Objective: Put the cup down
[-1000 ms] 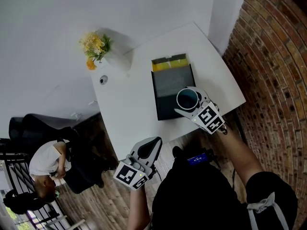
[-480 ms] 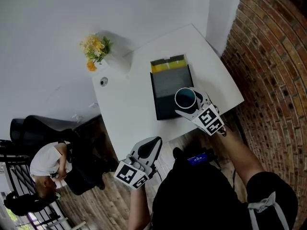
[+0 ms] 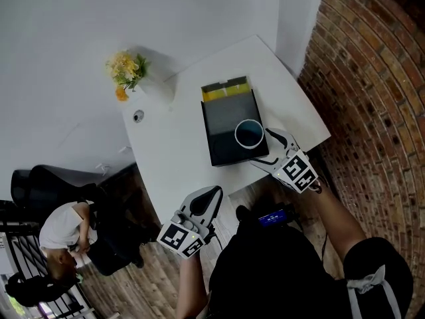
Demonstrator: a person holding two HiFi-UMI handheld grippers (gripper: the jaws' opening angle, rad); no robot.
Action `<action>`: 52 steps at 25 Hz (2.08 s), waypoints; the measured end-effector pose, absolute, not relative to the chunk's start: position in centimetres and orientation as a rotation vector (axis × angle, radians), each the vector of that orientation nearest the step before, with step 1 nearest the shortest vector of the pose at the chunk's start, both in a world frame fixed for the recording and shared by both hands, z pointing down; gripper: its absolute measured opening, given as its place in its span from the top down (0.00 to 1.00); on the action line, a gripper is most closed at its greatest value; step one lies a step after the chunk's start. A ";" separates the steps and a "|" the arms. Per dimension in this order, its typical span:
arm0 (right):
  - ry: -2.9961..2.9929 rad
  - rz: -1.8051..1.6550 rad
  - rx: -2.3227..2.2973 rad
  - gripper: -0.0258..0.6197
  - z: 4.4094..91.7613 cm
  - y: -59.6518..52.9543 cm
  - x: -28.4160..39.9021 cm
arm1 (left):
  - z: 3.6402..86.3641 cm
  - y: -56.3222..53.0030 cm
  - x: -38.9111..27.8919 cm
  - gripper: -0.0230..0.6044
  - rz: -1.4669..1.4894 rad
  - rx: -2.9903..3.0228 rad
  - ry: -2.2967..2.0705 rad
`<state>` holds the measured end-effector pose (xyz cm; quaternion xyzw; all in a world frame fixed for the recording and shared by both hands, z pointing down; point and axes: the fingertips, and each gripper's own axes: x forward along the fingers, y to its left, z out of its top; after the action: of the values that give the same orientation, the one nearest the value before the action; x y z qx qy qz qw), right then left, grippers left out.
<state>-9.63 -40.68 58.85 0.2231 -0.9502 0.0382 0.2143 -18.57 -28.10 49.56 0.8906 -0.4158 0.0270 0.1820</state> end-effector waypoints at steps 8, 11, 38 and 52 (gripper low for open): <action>-2.686 0.230 0.709 0.32 55.6 -39.0 -6.6 | 48.9 -29.1 -18.2 0.95 0.001 2.543 -1.143; -2.734 0.356 0.798 0.56 54.1 -38.4 -5.1 | 48.5 -29.4 -17.7 0.95 -0.038 2.557 -1.125; -2.943 0.857 0.741 0.94 46.9 -36.3 -7.9 | 45.8 -31.0 -16.5 0.95 -0.168 2.612 -1.147; -2.847 0.829 0.781 0.94 48.7 -36.5 -7.9 | 46.2 -30.9 -17.5 0.95 -0.163 2.571 -1.192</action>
<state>-7.89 -36.50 48.65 0.2544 -0.9278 0.2701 0.0377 -17.47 -30.94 46.18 0.8953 -0.4152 -0.0567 0.1508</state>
